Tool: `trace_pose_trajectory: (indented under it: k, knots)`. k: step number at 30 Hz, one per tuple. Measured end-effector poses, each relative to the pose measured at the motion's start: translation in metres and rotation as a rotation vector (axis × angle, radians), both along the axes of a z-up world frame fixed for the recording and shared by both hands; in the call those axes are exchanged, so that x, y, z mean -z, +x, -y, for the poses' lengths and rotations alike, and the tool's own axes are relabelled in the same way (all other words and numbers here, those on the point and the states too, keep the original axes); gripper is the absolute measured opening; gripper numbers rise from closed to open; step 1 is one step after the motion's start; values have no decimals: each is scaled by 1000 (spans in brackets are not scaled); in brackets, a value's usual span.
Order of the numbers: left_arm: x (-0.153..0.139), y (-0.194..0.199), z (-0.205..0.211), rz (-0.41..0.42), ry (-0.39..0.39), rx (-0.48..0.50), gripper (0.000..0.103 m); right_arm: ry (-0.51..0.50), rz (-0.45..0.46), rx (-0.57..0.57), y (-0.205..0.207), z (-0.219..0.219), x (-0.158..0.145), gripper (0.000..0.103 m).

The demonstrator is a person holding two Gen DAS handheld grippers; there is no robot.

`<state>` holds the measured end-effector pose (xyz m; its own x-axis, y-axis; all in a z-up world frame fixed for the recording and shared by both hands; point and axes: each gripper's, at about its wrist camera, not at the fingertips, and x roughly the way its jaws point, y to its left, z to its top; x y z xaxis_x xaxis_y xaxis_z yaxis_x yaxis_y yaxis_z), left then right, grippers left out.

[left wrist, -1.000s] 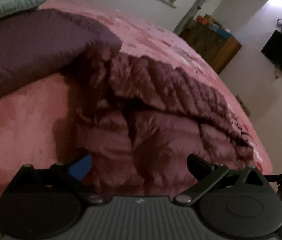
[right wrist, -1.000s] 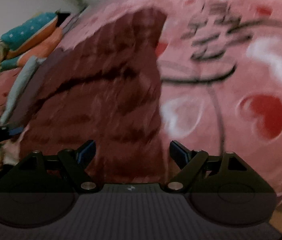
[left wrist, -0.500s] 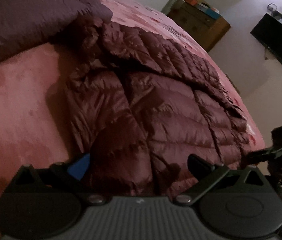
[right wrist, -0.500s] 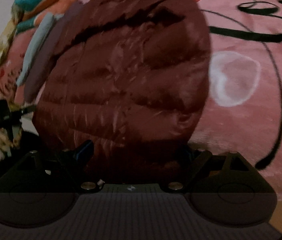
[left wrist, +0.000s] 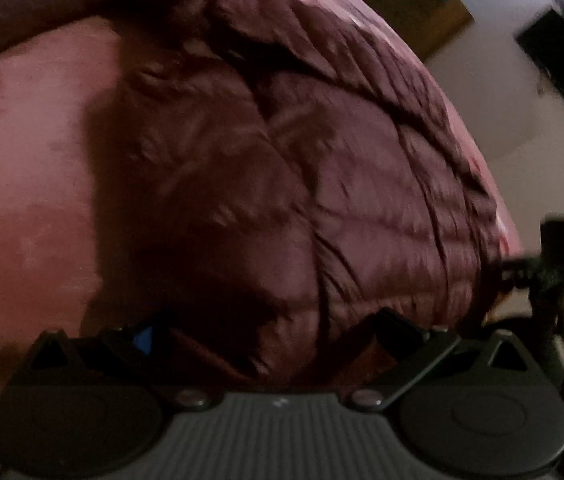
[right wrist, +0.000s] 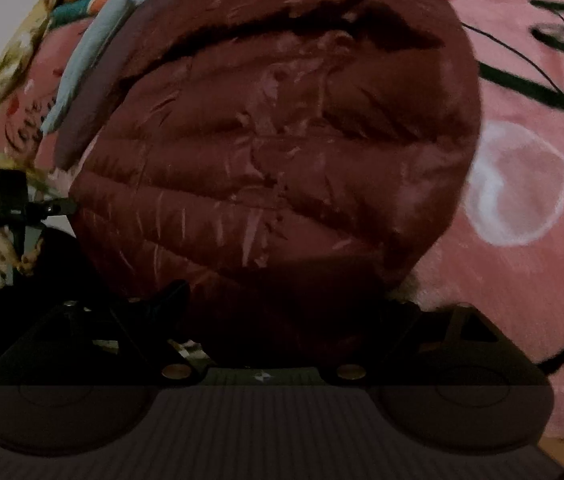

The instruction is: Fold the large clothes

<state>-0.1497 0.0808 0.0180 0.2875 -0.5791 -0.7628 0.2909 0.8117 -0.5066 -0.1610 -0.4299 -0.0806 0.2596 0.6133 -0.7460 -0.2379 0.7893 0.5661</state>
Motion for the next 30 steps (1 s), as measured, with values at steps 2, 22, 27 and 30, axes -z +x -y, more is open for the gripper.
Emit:
trace_pose_trajectory:
  k: [2, 22, 27, 30]
  knots:
    - [0, -1, 7, -7, -19, 51, 99, -15, 10, -28, 2, -8, -1, 83]
    - [-43, 40, 21, 74, -727, 60, 54, 388, 225, 59, 37, -3, -60, 31]
    - [-45, 85, 6, 109, -856, -224, 54, 568, 273, 354, 60, 34, -57, 31]
    - [-30, 113, -8, 89, -843, -464, 54, 659, 220, 603, 79, 58, -42, 31]
